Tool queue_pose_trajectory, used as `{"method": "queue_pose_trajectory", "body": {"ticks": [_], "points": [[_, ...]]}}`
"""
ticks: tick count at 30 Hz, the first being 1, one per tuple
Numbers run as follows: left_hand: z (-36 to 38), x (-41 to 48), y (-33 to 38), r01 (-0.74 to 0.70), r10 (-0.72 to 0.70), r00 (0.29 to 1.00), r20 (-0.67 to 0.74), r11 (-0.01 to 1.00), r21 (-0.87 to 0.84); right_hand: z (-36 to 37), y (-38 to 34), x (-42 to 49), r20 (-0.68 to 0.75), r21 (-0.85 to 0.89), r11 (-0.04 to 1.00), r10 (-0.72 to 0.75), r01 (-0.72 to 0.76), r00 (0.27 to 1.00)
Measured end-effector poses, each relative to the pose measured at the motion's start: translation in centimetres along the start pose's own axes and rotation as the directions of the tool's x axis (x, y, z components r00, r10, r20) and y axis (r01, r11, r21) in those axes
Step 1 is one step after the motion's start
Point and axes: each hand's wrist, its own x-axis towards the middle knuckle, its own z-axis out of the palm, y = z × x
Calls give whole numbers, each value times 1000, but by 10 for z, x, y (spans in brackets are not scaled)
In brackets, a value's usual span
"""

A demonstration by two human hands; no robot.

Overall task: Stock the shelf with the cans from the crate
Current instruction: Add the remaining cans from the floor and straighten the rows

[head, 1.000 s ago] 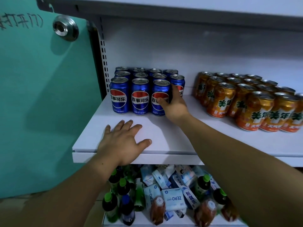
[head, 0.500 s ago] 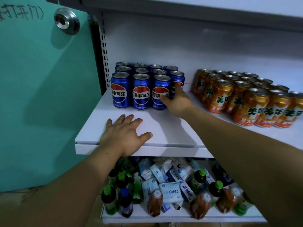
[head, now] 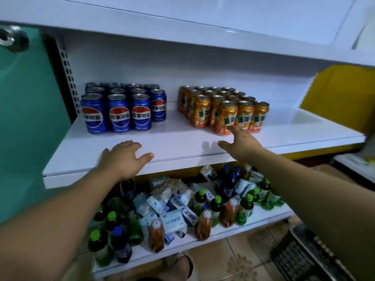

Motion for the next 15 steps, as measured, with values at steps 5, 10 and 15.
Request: {"method": "queue_pose_trajectory", "body": {"ticks": [5, 10, 15], "points": [[27, -33, 102, -367, 367, 930, -28, 915, -166, -1, 56, -41, 26, 11, 988, 151, -151, 988], [89, -61, 177, -555, 571, 814, 111, 819, -142, 13, 120, -83, 81, -26, 968, 251, -250, 965], [177, -82, 224, -522, 559, 725, 402, 827, -207, 53, 190, -122, 176, -26, 931, 362, -363, 915]]}}
